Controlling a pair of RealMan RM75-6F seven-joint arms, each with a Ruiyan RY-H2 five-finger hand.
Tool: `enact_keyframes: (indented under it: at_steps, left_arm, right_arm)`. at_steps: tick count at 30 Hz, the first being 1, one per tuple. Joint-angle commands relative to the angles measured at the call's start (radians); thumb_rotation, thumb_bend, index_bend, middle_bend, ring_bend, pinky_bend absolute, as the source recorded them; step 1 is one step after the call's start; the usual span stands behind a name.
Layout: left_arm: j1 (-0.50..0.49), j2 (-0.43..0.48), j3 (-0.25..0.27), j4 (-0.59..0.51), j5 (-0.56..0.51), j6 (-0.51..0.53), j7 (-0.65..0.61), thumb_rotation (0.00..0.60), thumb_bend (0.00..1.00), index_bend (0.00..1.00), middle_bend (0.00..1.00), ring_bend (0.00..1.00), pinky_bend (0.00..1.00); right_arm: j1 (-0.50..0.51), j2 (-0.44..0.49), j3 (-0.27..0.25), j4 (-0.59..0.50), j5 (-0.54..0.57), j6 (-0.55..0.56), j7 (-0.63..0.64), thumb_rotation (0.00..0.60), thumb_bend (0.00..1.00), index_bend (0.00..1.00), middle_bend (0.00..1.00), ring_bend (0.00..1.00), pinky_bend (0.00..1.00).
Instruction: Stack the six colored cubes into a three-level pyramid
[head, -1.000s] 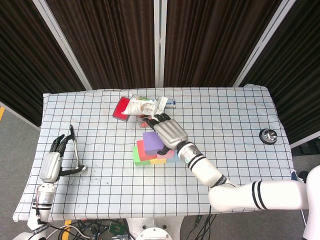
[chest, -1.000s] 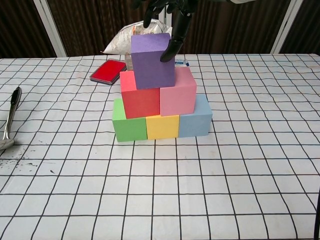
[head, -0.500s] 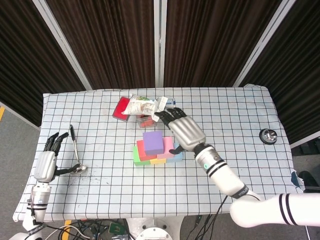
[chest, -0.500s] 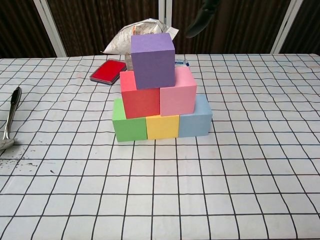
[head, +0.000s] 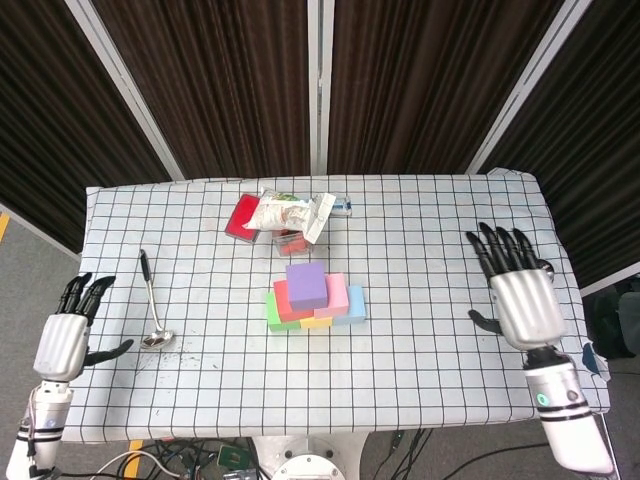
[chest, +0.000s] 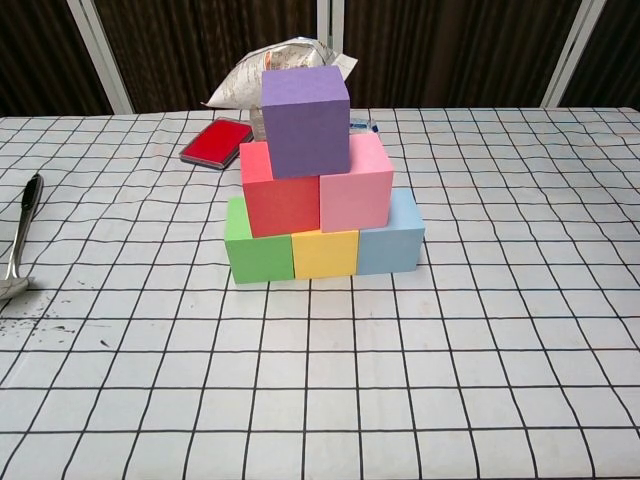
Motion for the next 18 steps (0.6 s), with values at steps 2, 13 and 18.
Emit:
enact_keyframes:
  at_steps: [2,13,18]
  left_arm:
    - [0.026,0.033,0.029,-0.030,0.003,0.001,0.059,0.600,0.00,0.11,0.12,0.00,0.02]
    - [0.069,0.065,0.088,-0.077,0.010,-0.022,0.084,0.600,0.00,0.10,0.10,0.00,0.02]
    - [0.068,0.058,0.089,-0.082,0.026,-0.026,0.094,0.600,0.00,0.10,0.10,0.00,0.02]
  right_arm:
    - [-0.204,-0.111,-0.084,0.196,-0.111,0.128,0.112,0.600,0.00,0.00,0.00,0.00,0.00]
    - [-0.365,-0.235,-0.068,0.409,-0.209,0.141,0.315,0.600,0.00,0.00,0.00,0.00,0.00]
    - [-0.390,-0.259,-0.041,0.424,-0.237,0.121,0.323,0.600,0.00,0.00,0.00,0.00,0.00]
